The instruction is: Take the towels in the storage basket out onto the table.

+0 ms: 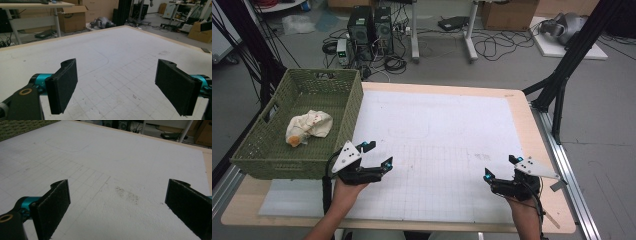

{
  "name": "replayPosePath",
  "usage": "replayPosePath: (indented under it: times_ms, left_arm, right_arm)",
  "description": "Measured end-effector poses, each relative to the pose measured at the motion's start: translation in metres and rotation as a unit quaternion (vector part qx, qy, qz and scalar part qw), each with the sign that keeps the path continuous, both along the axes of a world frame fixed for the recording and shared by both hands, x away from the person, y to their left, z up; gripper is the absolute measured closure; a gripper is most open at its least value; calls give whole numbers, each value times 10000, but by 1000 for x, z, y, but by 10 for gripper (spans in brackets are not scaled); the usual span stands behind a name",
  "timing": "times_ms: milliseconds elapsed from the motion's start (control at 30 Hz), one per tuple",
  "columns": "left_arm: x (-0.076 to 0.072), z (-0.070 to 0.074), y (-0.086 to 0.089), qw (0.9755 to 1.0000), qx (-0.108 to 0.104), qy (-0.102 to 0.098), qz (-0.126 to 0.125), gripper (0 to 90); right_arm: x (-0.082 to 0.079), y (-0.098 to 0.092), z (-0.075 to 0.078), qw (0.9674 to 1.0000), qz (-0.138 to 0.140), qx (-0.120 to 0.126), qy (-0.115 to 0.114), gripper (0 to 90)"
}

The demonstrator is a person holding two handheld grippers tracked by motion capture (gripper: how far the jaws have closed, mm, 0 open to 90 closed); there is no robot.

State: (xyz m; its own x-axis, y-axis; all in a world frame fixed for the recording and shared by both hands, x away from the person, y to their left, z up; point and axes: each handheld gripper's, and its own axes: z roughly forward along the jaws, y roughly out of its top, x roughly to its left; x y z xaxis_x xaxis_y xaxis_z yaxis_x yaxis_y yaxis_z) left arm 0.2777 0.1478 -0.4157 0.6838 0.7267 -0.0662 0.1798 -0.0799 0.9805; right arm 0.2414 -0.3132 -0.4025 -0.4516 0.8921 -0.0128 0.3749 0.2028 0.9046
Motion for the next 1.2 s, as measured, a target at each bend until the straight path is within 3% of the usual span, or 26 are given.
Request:
replayPosePath:
  times_ms: [533,667,833,1200]
  left_arm:
    - [1,0,-3,9999,-37,18,-96,184]
    - [-1,3,-5,9999,-86,-76,-53,184]
    - [0,3,-7,9999,-26,-64,-80,185]
    - [-3,5,-6,9999,-18,-6,-166,196]
  right_arm:
    - [0,0,-2,10000,79,38,-31,52]
    - [2,1,-4,9999,147,49,-13,53]
    - [2,1,-4,9998,168,87,-16,52]
    - [-2,2,-2,9999,136,-49,-49,52]
